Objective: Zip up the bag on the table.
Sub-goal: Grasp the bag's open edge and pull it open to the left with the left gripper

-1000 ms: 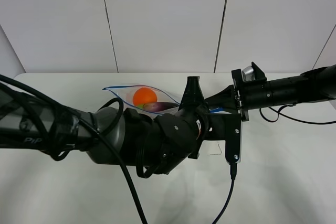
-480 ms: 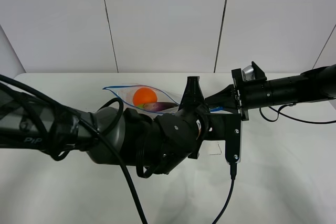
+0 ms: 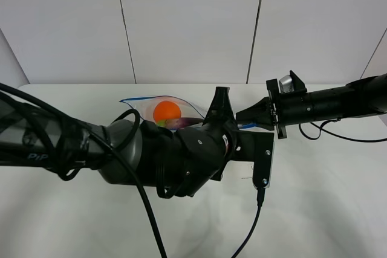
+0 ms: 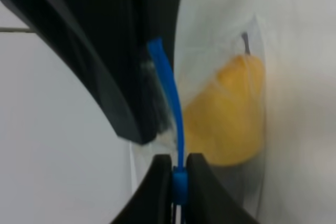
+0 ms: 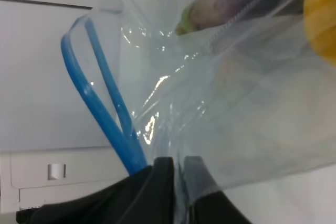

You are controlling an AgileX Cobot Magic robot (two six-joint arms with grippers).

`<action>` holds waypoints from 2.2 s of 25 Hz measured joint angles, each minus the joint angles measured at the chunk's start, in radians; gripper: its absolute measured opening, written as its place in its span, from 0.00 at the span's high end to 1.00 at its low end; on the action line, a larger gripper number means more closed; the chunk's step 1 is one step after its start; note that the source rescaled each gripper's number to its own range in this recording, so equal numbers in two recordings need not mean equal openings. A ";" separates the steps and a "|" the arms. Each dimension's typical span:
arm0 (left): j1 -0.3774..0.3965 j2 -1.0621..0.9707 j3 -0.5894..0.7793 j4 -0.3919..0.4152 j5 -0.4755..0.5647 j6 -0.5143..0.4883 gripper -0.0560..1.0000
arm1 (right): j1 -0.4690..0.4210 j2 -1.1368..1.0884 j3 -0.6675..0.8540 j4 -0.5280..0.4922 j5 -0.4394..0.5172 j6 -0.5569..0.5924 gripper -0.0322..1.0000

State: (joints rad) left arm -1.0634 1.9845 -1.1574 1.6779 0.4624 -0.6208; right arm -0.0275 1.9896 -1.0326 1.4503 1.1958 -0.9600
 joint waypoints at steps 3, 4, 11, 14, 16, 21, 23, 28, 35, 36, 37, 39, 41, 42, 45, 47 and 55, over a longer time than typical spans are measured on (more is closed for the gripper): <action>0.017 0.000 -0.006 -0.040 0.000 0.027 0.94 | 0.000 0.000 0.000 0.001 -0.007 0.000 0.97; 0.024 0.000 -0.006 -0.051 0.001 0.030 0.94 | 0.000 0.000 0.000 0.001 -0.009 0.000 0.97; 0.052 0.000 -0.006 -0.072 0.045 0.036 0.94 | 0.000 0.000 -0.003 0.000 -0.021 0.000 0.97; 0.054 0.000 0.013 -0.071 0.066 0.045 0.94 | 0.000 0.000 -0.003 -0.003 -0.025 0.000 0.97; 0.054 0.000 0.031 -0.071 0.078 0.047 0.94 | 0.000 0.000 -0.003 -0.015 -0.026 0.000 0.97; 0.055 -0.002 0.064 -0.071 0.121 0.050 0.94 | 0.000 0.000 -0.003 -0.048 -0.037 0.001 0.97; 0.057 -0.004 0.065 -0.071 0.132 0.050 0.94 | 0.000 0.000 -0.003 -0.056 -0.046 0.005 0.97; 0.058 -0.027 0.072 -0.072 0.156 0.052 0.95 | 0.000 0.000 -0.003 -0.063 -0.046 0.008 0.97; 0.062 -0.035 0.074 -0.079 0.185 0.053 0.95 | 0.000 -0.003 -0.003 -0.064 -0.043 0.008 0.97; 0.068 -0.037 0.076 -0.082 0.185 0.054 0.95 | 0.000 -0.004 -0.003 -0.064 -0.043 0.008 0.97; 0.074 -0.037 0.082 -0.087 0.185 0.057 0.95 | 0.000 -0.004 -0.003 -0.064 -0.043 0.008 0.97; 0.091 -0.038 0.091 -0.097 0.193 0.071 0.95 | 0.000 -0.004 -0.003 -0.066 -0.042 0.008 0.97; 0.104 -0.038 0.095 -0.113 0.200 0.086 0.95 | 0.000 -0.004 -0.003 -0.067 -0.042 0.008 0.97; 0.111 -0.038 0.095 -0.114 0.200 0.089 0.95 | 0.000 -0.004 -0.003 -0.067 -0.042 0.008 0.97; 0.123 -0.038 0.095 -0.116 0.203 0.094 0.95 | 0.000 -0.004 -0.003 -0.067 -0.042 0.008 0.97; 0.135 -0.038 0.095 -0.117 0.204 0.096 0.95 | 0.000 -0.004 -0.003 -0.067 -0.042 0.008 0.97; 0.213 -0.038 0.095 -0.117 0.205 0.121 0.95 | 0.000 -0.004 -0.003 -0.067 -0.041 0.008 0.97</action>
State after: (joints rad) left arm -0.8503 1.9461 -1.0625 1.5610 0.6678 -0.5002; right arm -0.0275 1.9851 -1.0356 1.3836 1.1547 -0.9522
